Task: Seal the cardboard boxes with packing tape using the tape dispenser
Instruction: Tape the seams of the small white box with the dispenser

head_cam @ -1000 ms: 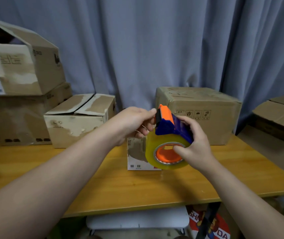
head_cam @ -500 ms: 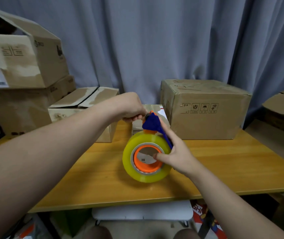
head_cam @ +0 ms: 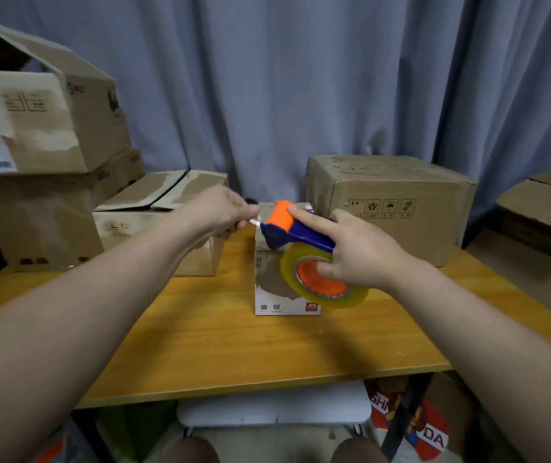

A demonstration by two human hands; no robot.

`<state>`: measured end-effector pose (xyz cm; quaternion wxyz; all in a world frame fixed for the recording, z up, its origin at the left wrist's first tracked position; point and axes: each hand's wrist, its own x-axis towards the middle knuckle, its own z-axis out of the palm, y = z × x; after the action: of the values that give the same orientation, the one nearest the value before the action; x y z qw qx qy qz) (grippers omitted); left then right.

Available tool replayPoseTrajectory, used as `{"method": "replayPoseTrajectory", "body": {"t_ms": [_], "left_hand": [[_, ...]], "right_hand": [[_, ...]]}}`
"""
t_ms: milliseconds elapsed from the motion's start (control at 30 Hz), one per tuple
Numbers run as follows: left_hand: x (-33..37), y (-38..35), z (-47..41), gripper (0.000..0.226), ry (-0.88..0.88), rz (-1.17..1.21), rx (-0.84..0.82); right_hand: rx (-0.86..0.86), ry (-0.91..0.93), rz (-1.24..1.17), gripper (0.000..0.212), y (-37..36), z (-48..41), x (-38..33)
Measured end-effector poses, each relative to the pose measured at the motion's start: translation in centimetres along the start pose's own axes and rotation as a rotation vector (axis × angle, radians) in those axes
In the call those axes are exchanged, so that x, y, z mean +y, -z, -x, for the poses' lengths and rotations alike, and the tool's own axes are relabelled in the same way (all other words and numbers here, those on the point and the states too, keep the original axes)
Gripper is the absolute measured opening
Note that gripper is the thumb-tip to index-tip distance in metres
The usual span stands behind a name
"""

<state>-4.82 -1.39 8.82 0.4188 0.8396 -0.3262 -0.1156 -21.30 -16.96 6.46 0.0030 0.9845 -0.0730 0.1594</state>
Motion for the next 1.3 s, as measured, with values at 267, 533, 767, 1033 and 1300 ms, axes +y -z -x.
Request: {"method": "replayPoseTrajectory", "body": {"t_ms": [267,533,767,1033,1300], "left_hand": [[-3.7,-1.3,0.7,0.025,0.109,0.300,-0.049],[-6.9,-0.2,0.4,0.024,0.232,0.331,0.127],[-6.5,-2.3,0.3,0.038,0.129,0.156,0.294],[-6.4,-2.7,0.8,0.032,0.157,0.203,0.274],[-6.3,-3.0,0.6,0.029,0.186,0.257,0.281]], "right_hand": [[-0.173,0.078,0.196,0.090,1.2,-0.1,1.5],[-0.170,0.129,0.546,0.077,2.1,-0.7,3.7],[-0.085,0.197,0.863,0.065,2.0,-2.4,1.6],[-0.046,0.174,0.941,0.049,1.6,-2.3,0.9],[-0.066,0.203,1.009,0.047,1.6,-2.8,0.0]]}}
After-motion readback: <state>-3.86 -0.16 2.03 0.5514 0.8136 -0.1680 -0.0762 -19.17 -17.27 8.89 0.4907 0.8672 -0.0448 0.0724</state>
